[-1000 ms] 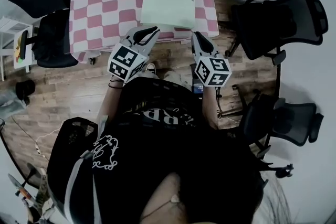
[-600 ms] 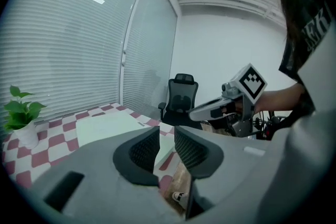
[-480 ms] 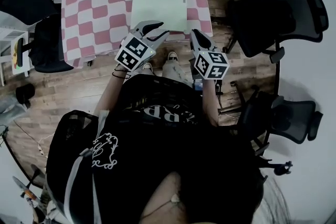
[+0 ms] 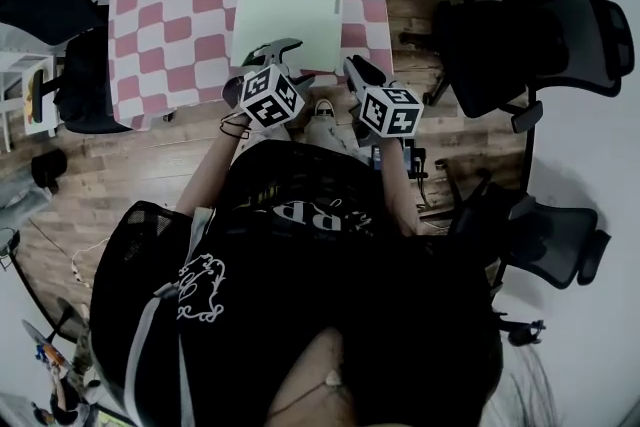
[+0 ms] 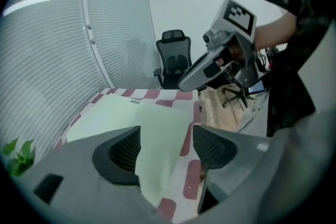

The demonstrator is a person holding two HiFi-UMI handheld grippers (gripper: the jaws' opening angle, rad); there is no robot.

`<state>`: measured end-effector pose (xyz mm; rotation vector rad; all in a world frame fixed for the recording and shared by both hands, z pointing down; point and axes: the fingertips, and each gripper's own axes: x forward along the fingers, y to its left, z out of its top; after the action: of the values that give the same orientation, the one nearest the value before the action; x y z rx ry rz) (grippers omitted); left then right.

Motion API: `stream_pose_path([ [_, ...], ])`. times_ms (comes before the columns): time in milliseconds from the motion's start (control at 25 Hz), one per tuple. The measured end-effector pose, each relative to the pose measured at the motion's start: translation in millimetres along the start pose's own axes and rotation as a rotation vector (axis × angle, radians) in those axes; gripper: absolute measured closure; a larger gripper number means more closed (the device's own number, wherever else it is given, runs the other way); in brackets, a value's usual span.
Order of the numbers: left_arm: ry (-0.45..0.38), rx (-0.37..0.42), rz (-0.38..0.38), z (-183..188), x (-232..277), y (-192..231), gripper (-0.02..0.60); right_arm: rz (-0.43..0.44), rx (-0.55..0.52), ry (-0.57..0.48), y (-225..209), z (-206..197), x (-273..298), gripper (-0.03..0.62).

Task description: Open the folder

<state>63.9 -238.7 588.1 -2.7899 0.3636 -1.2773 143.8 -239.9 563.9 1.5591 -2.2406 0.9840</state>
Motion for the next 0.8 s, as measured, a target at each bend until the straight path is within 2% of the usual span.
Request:
stream_pose_path([
  [160, 0.135, 0.171, 0.049, -14, 20, 4, 0.242, 0.024, 0.097, 0.026, -13, -10, 14, 0.556],
  [240, 0.158, 0.203, 0.056, -16, 26, 5, 0.241, 0.029, 0.137, 0.033, -17, -14, 18, 0.554],
  [400, 0.149, 0.149, 0.046, -14, 36, 5, 0.241, 0.064, 0.162, 0.091, -18, -28, 27, 0.479],
  [560, 0.184, 0.129, 0.036, -20, 43, 4, 0.241, 0.058, 0.173, 0.134, -22, -41, 34, 0.479],
  [800, 0.167, 0.116, 0.044, -18, 42, 5, 0.241, 0.077, 0.29, 0.112, -26, -46, 37, 0.479],
])
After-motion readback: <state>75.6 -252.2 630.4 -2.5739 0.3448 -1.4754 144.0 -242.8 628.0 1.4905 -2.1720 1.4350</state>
